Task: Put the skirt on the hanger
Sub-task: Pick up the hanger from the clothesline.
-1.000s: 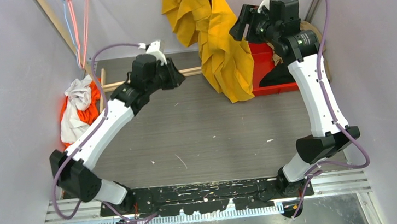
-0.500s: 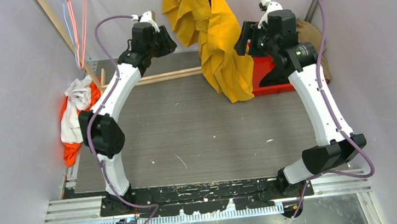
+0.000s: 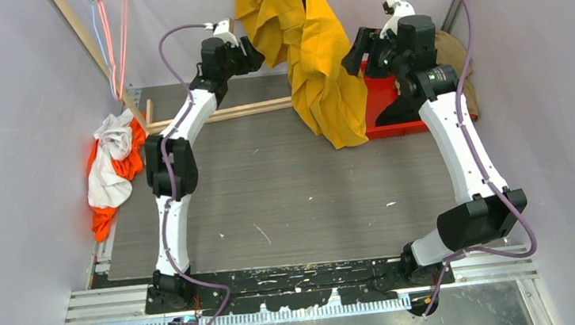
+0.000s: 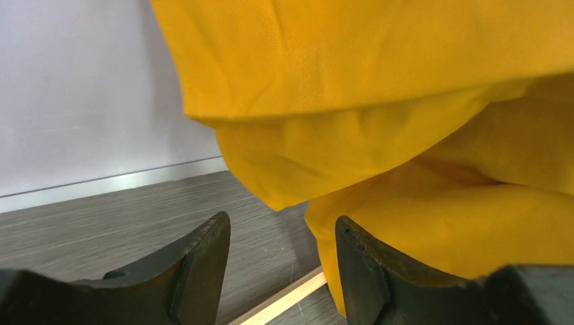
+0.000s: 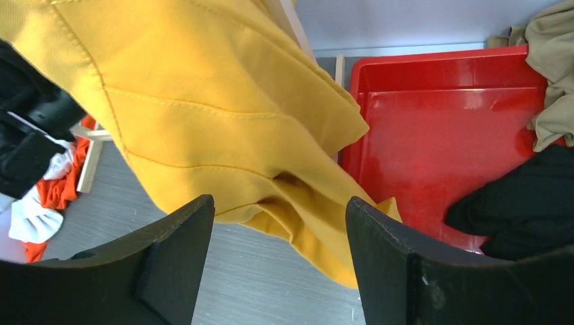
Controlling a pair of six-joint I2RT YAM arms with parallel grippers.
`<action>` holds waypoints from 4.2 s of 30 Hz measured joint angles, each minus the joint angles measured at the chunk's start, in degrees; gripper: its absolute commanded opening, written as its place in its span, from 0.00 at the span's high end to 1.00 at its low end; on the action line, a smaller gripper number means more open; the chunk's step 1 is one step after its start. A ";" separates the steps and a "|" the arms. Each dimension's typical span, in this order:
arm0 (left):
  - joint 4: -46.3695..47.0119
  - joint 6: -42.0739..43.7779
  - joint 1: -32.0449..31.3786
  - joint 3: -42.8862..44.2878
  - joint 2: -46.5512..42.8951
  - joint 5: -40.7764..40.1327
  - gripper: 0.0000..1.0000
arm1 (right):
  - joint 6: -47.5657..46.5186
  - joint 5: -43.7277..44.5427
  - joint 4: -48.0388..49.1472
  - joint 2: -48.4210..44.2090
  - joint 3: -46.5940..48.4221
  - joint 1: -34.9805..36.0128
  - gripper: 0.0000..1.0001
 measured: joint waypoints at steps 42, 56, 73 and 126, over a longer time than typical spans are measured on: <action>17.94 -4.20 1.25 -3.21 9.49 8.85 0.78 | -0.61 -14.75 25.73 12.52 9.75 -2.27 0.25; 25.07 -9.46 0.02 -33.81 -15.02 8.57 0.80 | 4.28 -19.65 29.55 29.33 25.33 -2.23 0.27; 24.98 -9.09 -1.36 -36.28 -15.72 9.03 0.82 | 4.22 -24.13 29.40 31.23 28.74 0.63 0.53; 25.40 -8.79 0.26 -44.19 -24.30 10.05 0.83 | 8.61 -13.62 50.16 24.30 11.45 7.15 0.99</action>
